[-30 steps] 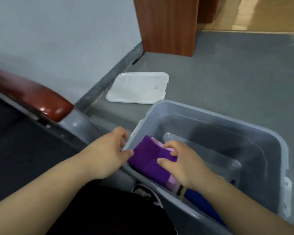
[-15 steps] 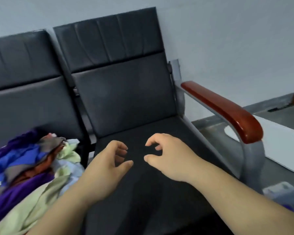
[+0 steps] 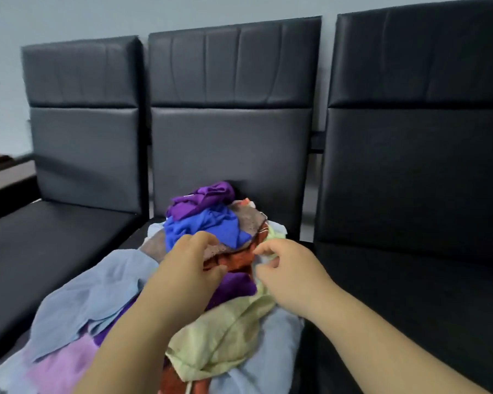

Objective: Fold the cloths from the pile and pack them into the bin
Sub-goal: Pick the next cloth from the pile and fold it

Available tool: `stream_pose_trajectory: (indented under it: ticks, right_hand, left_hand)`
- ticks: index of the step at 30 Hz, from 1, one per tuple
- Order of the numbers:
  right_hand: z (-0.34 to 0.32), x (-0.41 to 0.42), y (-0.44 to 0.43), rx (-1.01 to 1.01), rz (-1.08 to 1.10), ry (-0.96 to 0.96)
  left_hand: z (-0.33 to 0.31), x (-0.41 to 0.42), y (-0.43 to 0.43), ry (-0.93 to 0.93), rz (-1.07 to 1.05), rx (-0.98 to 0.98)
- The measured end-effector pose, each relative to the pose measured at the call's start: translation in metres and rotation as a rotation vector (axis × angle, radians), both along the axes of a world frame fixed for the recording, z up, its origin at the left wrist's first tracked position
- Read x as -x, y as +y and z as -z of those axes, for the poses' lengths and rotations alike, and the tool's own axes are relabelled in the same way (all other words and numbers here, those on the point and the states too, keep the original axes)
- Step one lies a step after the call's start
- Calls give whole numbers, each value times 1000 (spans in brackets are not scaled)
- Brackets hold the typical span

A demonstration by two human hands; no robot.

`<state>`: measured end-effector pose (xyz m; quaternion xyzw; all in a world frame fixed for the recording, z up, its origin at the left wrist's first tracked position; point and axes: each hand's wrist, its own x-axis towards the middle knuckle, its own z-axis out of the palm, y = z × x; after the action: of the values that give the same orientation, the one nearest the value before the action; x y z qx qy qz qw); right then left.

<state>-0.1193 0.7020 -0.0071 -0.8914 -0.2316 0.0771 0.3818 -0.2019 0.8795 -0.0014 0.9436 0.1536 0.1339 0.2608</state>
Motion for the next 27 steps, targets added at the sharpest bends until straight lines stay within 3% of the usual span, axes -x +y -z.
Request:
stream_pose_trajectory:
  ticks: [7,12,15,18,24,27]
  right_hand:
    - [20,-59,111,110,-2,-117]
    - [27,-79,119,338,0,-235]
    - [16,-76,108,320,-103,-276]
    - [4,-69,91,124,-111,-243]
    - [-16,-48,46,-541,-62,283]
    - [-30,-31,22,-717,-30,470]
  left_hand:
    - [29,-18,38,-92,-130,136]
    - [37,-28,45,-130,-166,216]
    - [37,-30,44,-143,-203,249]
    - [34,-30,37,-152,-205,256]
    - [26,-30,15,-219,-176,247]
    - [26,-32,3,-237,-105,190]
